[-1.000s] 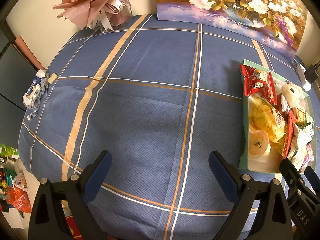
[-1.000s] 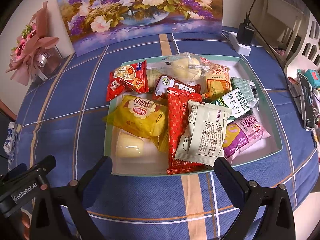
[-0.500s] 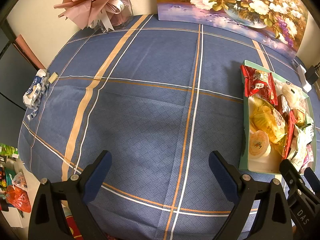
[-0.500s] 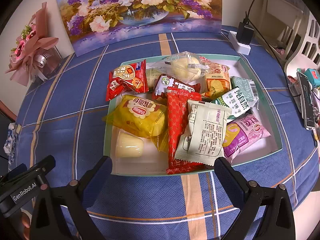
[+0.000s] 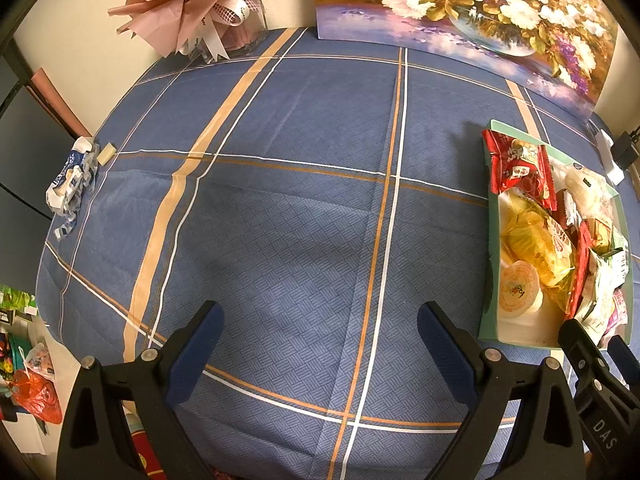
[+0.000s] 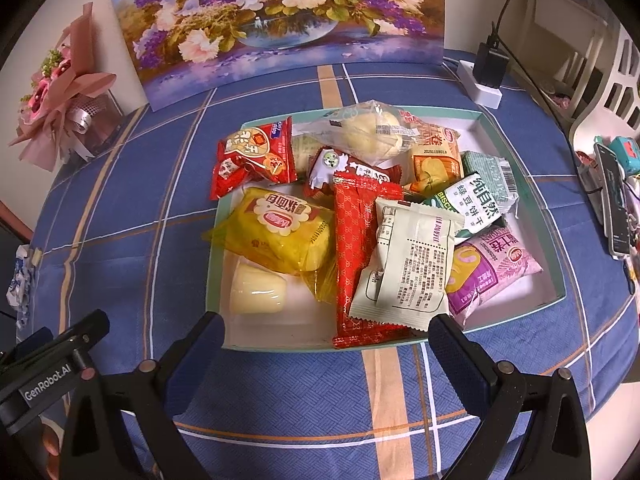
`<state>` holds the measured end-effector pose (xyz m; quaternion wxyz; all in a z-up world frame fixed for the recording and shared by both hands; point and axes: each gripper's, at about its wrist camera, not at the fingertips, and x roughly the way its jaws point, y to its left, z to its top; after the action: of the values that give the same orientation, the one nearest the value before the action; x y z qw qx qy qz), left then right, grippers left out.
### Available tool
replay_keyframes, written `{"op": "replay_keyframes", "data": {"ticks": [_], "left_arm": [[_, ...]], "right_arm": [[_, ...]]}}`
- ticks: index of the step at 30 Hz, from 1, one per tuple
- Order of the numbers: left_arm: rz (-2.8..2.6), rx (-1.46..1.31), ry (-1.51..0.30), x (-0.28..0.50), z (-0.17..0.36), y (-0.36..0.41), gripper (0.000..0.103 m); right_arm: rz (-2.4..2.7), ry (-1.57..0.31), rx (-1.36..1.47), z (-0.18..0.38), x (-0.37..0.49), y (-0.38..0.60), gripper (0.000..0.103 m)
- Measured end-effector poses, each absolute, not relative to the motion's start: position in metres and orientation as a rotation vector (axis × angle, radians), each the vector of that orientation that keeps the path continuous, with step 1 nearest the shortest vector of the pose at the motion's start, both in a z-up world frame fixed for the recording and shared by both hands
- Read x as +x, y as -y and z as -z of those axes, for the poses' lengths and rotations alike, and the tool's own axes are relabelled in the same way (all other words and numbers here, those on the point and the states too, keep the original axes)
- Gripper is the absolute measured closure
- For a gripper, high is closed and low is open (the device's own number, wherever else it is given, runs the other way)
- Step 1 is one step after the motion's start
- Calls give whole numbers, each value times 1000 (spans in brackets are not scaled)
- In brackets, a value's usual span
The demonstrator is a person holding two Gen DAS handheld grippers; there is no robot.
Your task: Organize snacks
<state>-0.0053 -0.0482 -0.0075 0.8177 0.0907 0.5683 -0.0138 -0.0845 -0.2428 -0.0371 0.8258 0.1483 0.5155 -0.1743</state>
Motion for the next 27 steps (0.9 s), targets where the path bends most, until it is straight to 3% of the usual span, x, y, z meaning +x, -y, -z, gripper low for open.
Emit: {"op": "replay_keyframes", "data": {"ticks": [27], "left_arm": [[32, 196, -1212, -4, 8, 48, 6]], "right_arm": [[363, -1099, 319, 39, -84, 244, 0]]}}
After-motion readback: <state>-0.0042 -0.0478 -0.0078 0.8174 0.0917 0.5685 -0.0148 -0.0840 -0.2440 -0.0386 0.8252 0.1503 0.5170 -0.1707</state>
